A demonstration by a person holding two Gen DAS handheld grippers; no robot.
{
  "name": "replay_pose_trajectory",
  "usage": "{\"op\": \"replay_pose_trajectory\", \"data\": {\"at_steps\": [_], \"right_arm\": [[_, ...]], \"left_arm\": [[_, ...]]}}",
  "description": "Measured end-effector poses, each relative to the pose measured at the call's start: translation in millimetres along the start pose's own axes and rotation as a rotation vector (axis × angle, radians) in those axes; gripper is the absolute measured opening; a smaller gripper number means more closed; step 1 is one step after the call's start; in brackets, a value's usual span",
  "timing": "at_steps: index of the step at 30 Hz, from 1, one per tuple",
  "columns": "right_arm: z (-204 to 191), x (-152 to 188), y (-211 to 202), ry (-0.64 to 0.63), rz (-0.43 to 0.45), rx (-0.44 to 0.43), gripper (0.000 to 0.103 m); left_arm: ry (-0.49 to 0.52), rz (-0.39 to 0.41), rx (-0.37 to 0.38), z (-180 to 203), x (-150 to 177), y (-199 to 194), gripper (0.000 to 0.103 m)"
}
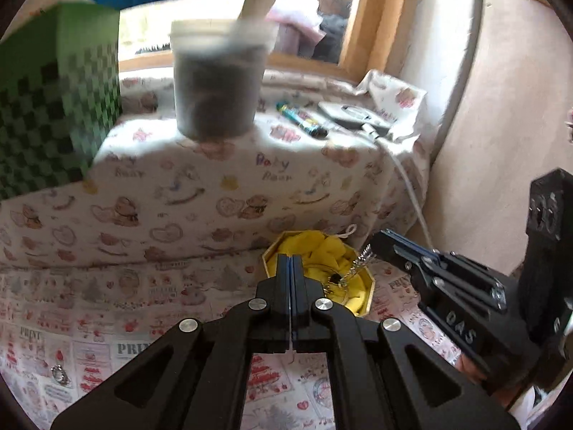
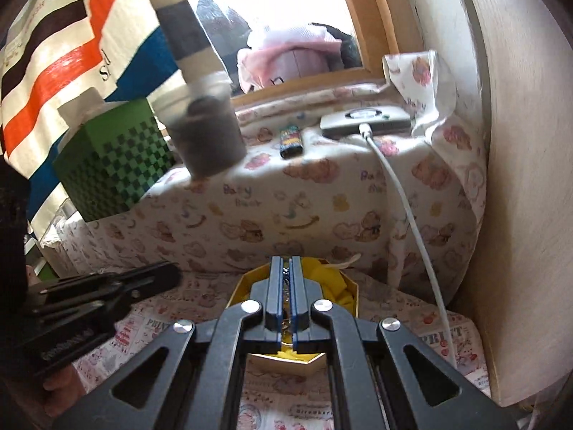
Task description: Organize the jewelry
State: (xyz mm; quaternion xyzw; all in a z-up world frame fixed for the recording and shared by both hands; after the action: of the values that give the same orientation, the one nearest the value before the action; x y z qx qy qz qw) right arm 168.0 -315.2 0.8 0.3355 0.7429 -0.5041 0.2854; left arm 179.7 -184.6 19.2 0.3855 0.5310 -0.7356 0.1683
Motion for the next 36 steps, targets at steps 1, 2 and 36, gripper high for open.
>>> {"op": "replay_pose_trajectory", "data": {"at_steps": [1,2,36], "right_arm": [[2,3,5,0.011,-0.017,-0.001,0.003],[3,5,10,0.018,-0.028,0.005,0.003],[-25,31,22,-0.032,-0.127,0.021,0.004]], "left_arm": [[-0.001,-0.004,-0.005,-1,1,2,0.0],[0.002,-0.005,-0.014,-3,3,2,0.0],[-0.058,-0.337,-0.356,-196,134,-40,0.02]]}}
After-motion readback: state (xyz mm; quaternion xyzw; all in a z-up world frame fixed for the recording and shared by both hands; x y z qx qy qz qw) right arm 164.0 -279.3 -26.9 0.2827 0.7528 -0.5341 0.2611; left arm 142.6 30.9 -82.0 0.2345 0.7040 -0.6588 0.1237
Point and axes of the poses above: each gripper's, at about its wrist camera, not at the fingertips, and y roughly the way its jaws point, z to its right, x to its underside, the point moved 4 cm from there along y, roughly the way its jaws point, and after that the axes turned 5 degrees about y, right-handed, at the moved point
